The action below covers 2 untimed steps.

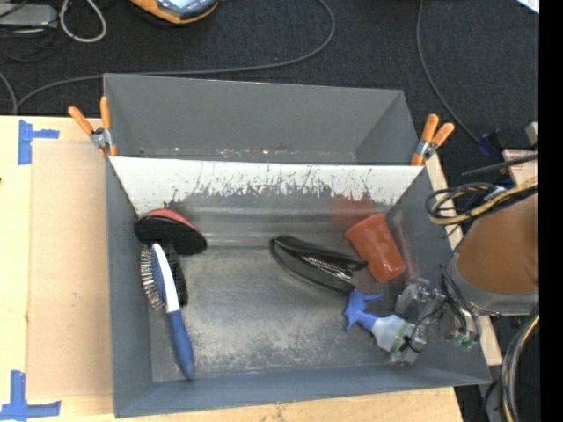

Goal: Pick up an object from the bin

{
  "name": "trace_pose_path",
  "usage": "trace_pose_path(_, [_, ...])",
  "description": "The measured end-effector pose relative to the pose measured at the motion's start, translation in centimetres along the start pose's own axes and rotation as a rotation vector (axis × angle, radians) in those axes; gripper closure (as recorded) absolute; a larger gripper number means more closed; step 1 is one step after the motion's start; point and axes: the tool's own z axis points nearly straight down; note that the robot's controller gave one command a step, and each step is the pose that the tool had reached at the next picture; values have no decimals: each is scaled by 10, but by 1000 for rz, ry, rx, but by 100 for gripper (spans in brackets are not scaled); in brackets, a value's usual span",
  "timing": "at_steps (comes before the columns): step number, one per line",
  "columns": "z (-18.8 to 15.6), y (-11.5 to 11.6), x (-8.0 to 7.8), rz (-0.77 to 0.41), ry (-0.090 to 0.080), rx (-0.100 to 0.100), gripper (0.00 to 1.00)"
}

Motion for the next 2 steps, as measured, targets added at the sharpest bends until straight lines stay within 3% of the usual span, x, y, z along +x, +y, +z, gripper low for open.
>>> trace_pose_path(1, [29, 3, -1, 142, -9, -2, 0])
trace_pose_path(2, [29, 3, 4, 244, 2, 1, 100])
